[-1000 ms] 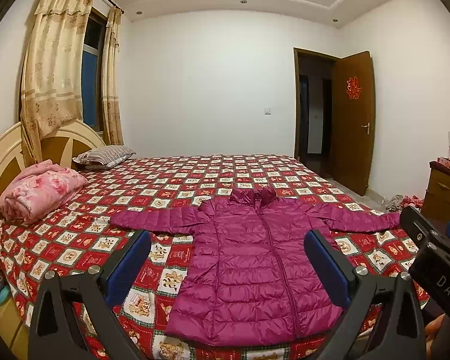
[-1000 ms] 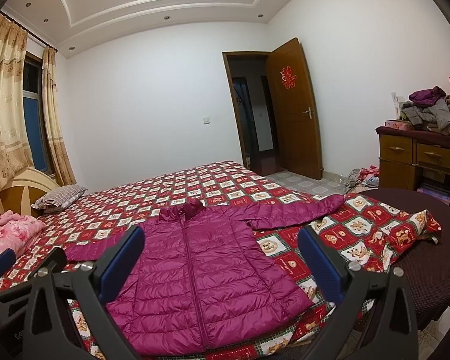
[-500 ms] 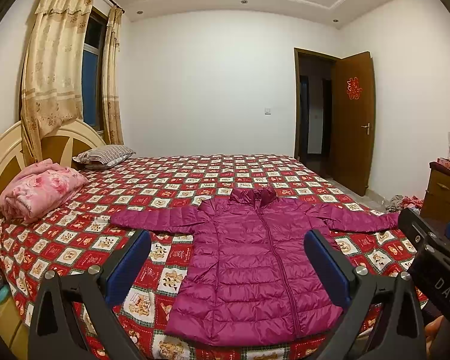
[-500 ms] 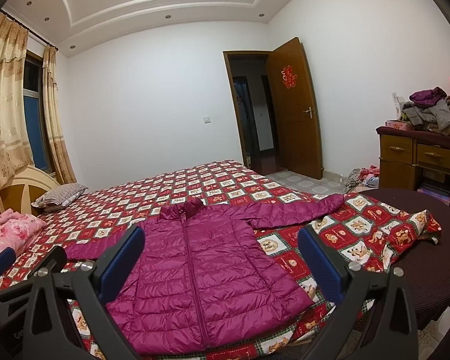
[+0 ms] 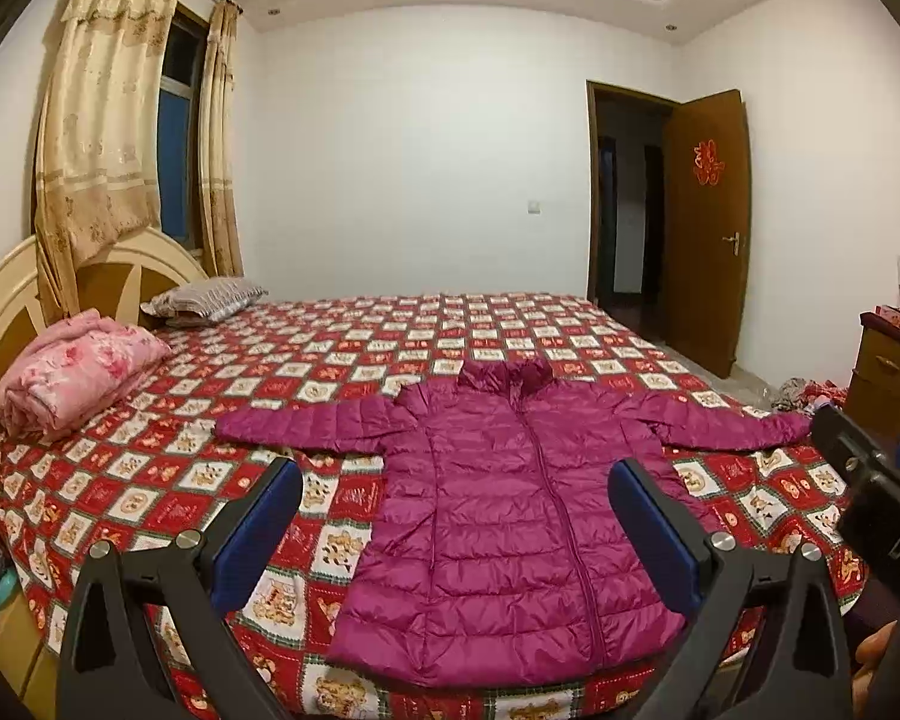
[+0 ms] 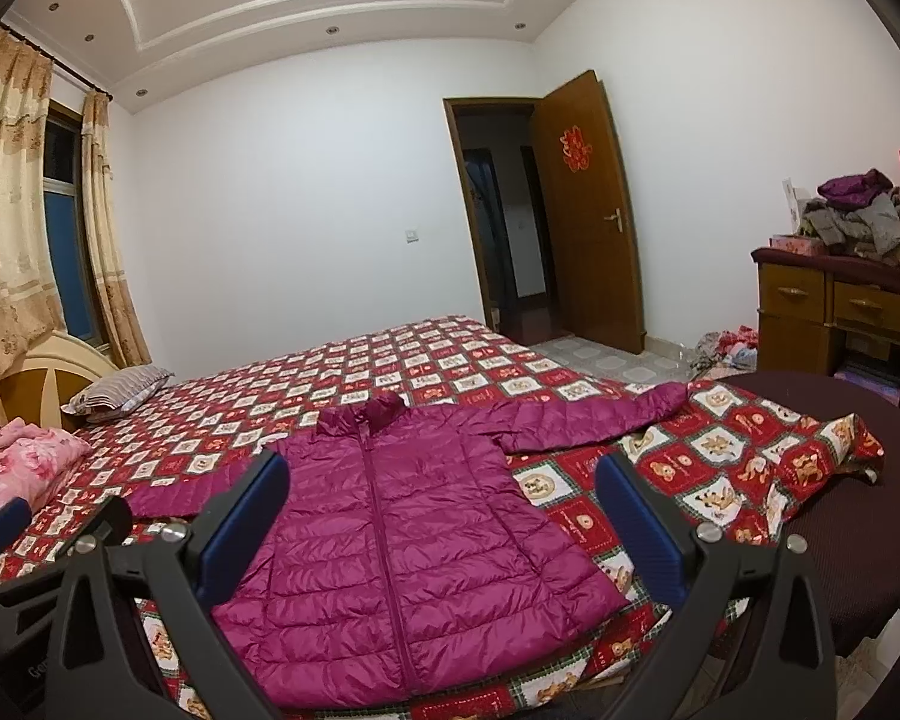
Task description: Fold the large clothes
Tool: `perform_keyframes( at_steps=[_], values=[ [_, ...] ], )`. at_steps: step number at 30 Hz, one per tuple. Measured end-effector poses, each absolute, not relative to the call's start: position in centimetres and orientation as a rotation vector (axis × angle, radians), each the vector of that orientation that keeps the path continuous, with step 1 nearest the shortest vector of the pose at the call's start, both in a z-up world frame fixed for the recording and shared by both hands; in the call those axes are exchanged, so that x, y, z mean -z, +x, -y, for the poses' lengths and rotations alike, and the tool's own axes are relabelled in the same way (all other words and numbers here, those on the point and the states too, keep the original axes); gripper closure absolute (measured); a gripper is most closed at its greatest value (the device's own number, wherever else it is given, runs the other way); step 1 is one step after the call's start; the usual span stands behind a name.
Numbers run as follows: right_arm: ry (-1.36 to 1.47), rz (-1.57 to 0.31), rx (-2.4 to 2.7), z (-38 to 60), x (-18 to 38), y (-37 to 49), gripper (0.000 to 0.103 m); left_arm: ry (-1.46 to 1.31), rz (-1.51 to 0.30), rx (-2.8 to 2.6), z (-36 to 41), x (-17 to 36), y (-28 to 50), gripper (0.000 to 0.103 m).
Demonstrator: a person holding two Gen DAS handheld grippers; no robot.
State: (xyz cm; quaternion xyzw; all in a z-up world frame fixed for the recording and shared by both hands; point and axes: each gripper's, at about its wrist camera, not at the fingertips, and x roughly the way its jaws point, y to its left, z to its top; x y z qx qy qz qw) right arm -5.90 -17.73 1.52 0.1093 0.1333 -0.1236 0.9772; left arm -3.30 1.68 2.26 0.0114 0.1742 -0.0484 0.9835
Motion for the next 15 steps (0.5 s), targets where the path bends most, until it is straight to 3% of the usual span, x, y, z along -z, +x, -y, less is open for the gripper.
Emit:
perform_keyframes(
  at_steps=[15],
  values=[
    [0.245,-0.331,0.318,22.3,1.0,-1.4,0.0,0.042,-0.476,0.076,-1.0,1.4,4.6,0.001]
  ],
)
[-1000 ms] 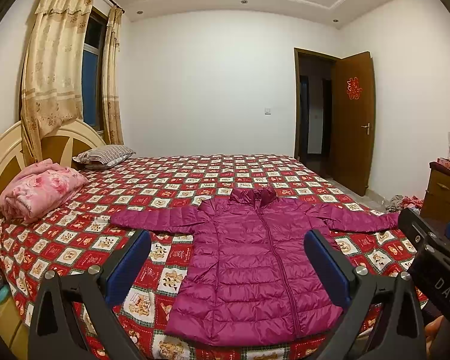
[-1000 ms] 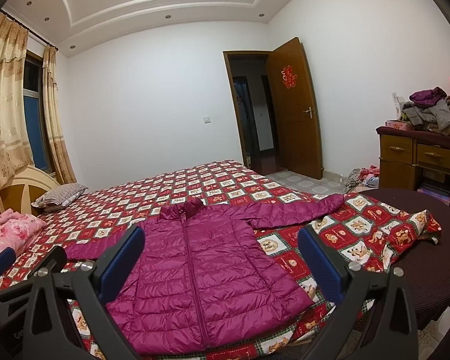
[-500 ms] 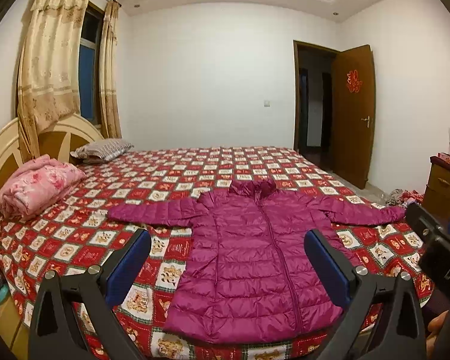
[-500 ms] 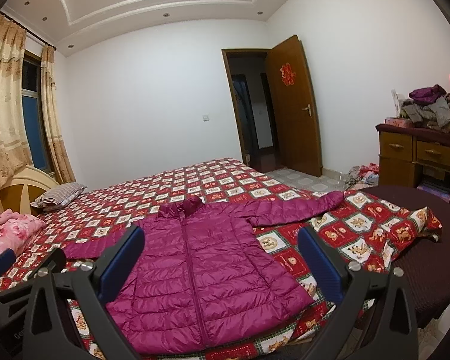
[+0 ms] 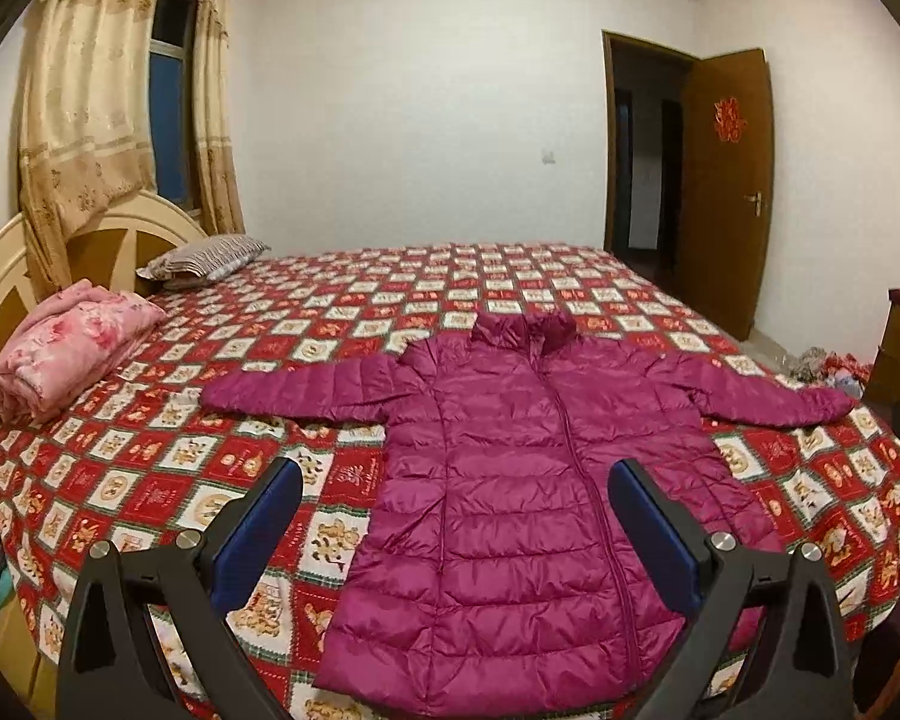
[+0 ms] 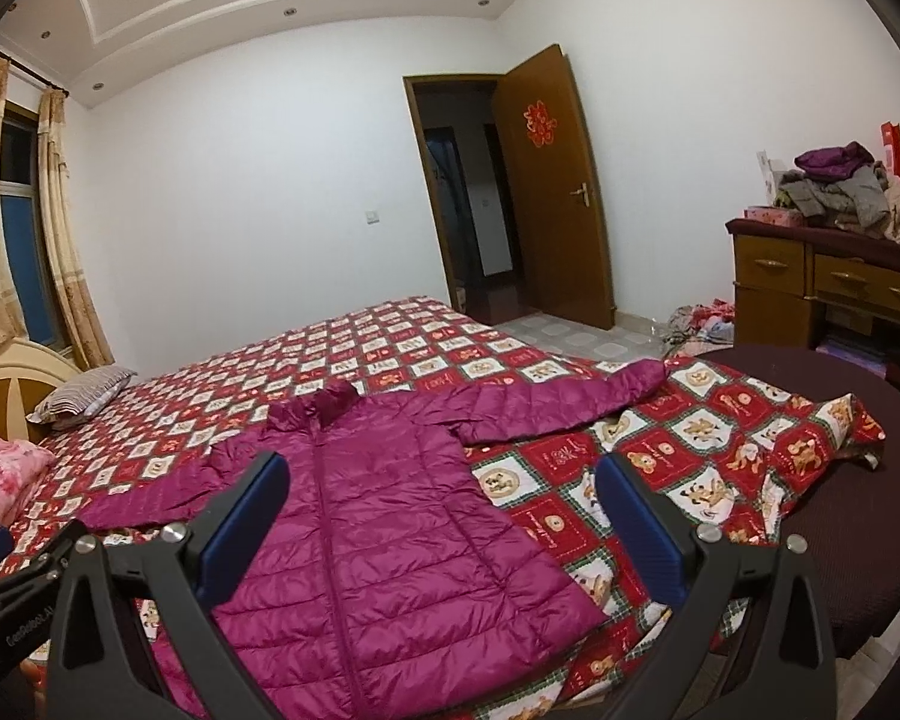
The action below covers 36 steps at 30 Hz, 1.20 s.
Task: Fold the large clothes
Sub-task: 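Grasp the jacket sleeve cuff with the right gripper and lift it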
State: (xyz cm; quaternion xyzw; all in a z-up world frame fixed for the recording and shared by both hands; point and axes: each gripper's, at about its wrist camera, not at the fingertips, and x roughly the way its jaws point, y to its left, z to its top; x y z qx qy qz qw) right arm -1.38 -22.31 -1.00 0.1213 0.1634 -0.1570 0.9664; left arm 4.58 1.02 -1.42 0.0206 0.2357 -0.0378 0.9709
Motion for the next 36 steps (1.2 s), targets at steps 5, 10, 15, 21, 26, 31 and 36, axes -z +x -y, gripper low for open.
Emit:
perform_keyframes(
  at_steps=[5,10,15,21,26,31,36],
  values=[
    [0.271,-0.446,0.305,25.0,4.0,1.4,0.0,-0.019,-0.554,0.183,-2.0,3.9,7.9,0.001],
    [0.376,-0.557,0.32,30.1,7.1,3.3,0.0,0.001,-0.588,0.137,-3.2,5.4,12.9,0.001],
    [0.486,-0.527,0.436,38.7,7.3,5.1,0.009,0.009,-0.583,0.059,-4.7,5.9,18.0,0.001],
    [0.572,-0.569,0.555,49.0,8.7,10.2,0.018,0.004,-0.66,0.017,-5.5,8.8,24.3,0.001],
    [0.629,-0.568,0.652,54.7,10.7,14.7,0.018,-0.026,-0.689,0.005,-5.2,11.8,27.5,0.001],
    [0.665,-0.633,0.688,57.1,13.6,18.8,0.029,-0.037,-0.685,-0.018,-4.6,14.8,29.1,0.001],
    [0.648,-0.729,0.689,57.7,16.2,21.1,0.062,-0.022,-0.722,-0.046,-4.5,17.2,30.0,0.001]
  ],
)
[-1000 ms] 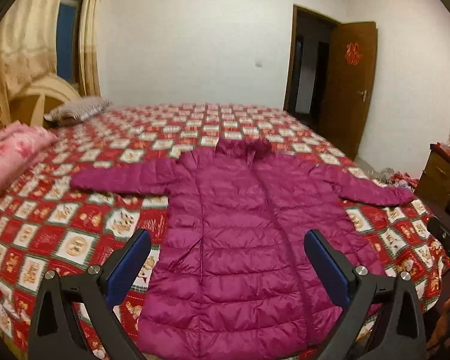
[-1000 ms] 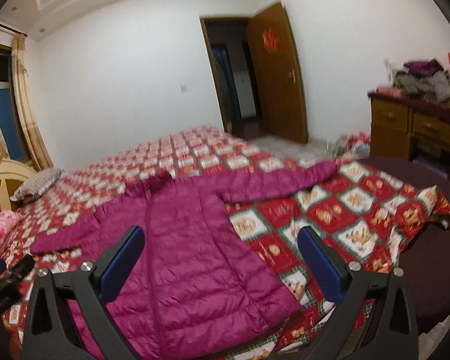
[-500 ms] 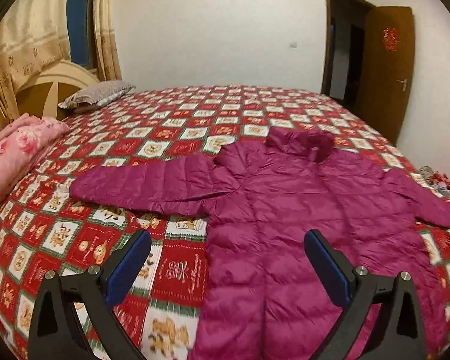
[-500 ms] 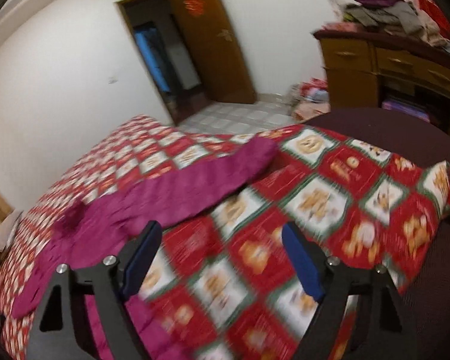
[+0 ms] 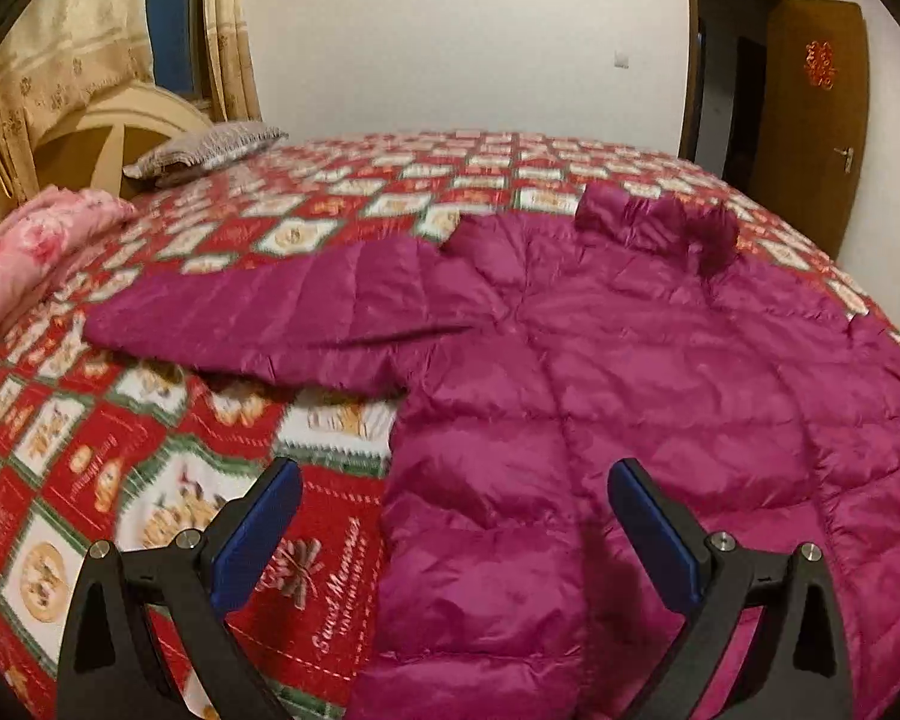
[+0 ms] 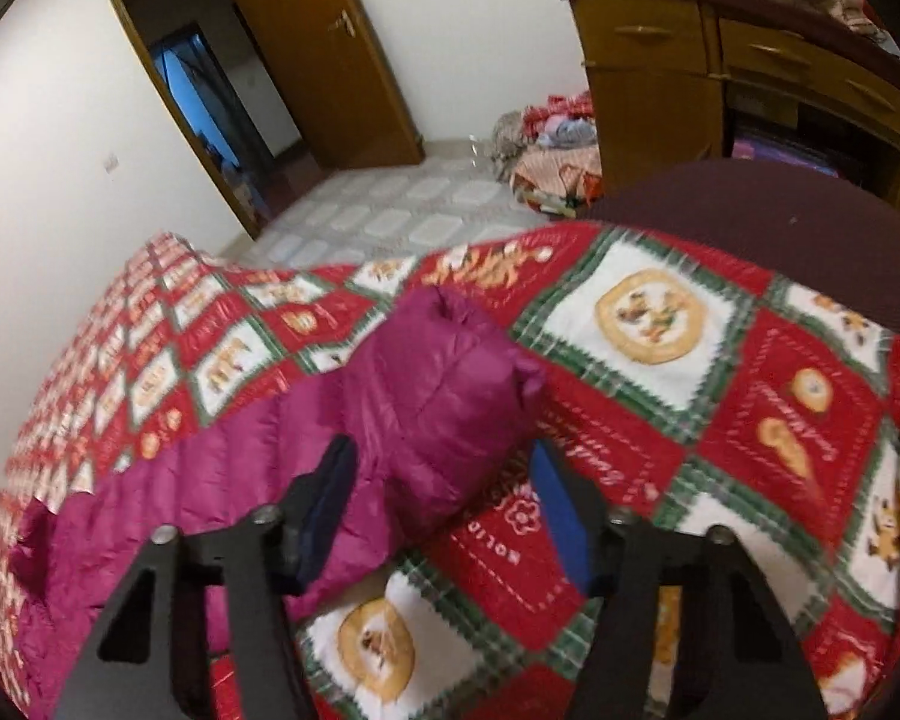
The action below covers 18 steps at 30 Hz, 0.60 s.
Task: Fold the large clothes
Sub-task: 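Grasp the jacket sleeve cuff with the right gripper and lift it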
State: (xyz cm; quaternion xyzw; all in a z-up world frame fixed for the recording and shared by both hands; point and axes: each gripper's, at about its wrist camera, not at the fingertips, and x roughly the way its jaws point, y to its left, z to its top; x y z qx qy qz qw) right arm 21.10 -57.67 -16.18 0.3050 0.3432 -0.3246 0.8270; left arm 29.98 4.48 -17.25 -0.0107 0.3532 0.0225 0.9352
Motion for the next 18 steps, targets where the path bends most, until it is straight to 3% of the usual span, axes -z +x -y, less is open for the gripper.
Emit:
perform_keyframes(
  at_steps=[4,8,18],
  values=[
    [0.62,-0.717,0.69,57.6,16.6,20.9,0.073,-0.097,-0.782,-0.027,-5.6,18.2,30.7,0.001],
    [0.588,-0.732,0.677,57.6,16.7,21.4,0.091,-0.222,-0.845,0.026,-7.1,19.3,31.2,0.001],
    [0.245,-0.585,0.435,45.9,5.9,23.8,0.093,-0.204,-0.792,0.005,-7.7,16.7,28.6,0.001]
  ],
)
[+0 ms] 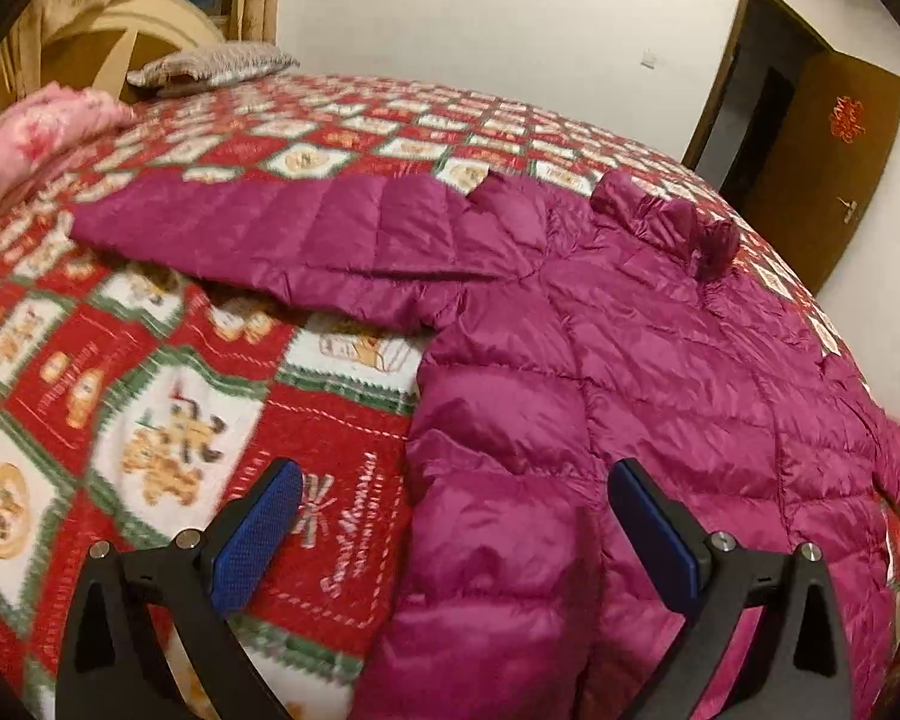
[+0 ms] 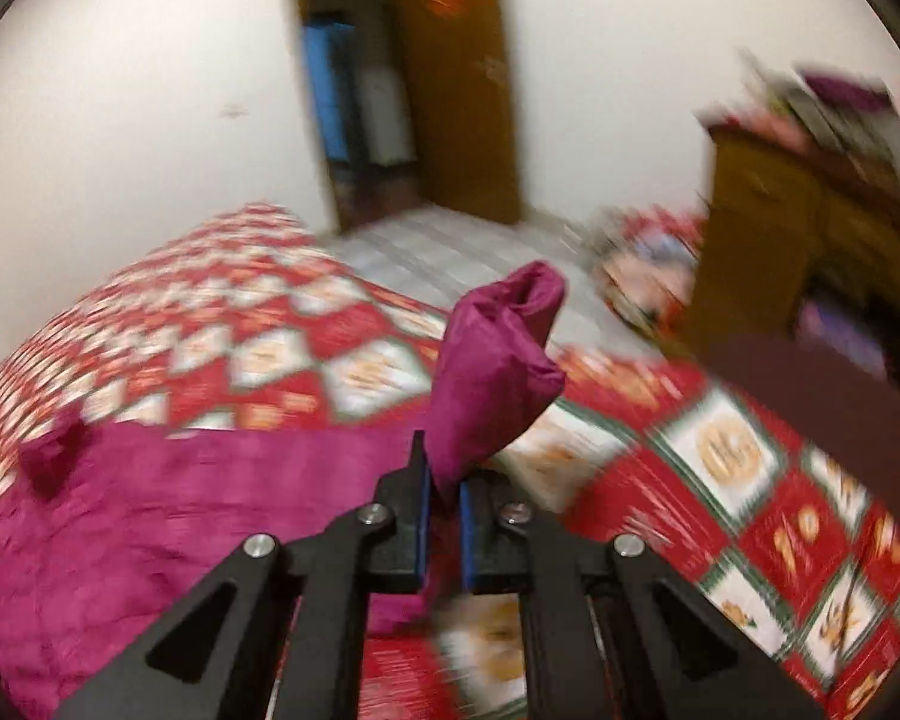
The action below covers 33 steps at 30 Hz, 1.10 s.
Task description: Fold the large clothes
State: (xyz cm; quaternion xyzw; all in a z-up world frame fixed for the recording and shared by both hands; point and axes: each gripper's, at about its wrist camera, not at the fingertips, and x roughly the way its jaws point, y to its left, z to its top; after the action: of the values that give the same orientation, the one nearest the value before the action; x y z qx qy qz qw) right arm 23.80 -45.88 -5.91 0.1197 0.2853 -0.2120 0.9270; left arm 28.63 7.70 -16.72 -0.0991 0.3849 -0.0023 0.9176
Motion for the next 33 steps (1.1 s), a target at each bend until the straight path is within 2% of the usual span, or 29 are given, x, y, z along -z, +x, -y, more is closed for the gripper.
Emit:
perform_keyframes(
  at_steps=[4,9,14,23,25,27,28,31,33],
  values=[
    [0.134,-0.524,0.229,36.7,2.0,24.5,0.093,-0.145,-0.724,0.006,-8.4,14.3,26.9,0.001],
    [0.09,-0.53,-0.016,26.6,1.7,26.3,0.093,-0.145,-0.647,0.015,-10.3,11.3,25.1,0.001],
    [0.052,-0.571,-0.215,17.0,4.4,27.5,0.093,-0.149,-0.614,0.002,-12.3,9.8,24.7,0.001],
    [0.08,-0.697,-0.381,10.3,10.8,30.4,0.092,-0.16,-0.644,-0.039,-14.3,10.8,25.6,0.001],
    [0.082,-0.72,-0.41,9.7,11.4,30.9,0.081,-0.152,-0.653,-0.038,-14.1,10.9,25.8,0.001],
    [0.103,-0.747,-0.43,9.3,11.5,31.2,0.034,-0.143,-0.657,-0.027,-13.8,10.7,26.3,0.001],
    [0.129,-0.728,-0.44,9.9,11.2,30.9,0.029,-0.138,-0.656,-0.024,-13.5,10.6,26.6,0.001],
    [0.15,-0.685,-0.446,11.0,9.5,30.2,0.033,-0.108,-0.655,-0.006,-12.1,9.8,27.7,0.001],
    [0.118,-0.652,-0.397,13.0,7.9,29.5,0.057,-0.064,-0.641,0.012,-10.5,9.0,28.5,0.001]
  ],
)
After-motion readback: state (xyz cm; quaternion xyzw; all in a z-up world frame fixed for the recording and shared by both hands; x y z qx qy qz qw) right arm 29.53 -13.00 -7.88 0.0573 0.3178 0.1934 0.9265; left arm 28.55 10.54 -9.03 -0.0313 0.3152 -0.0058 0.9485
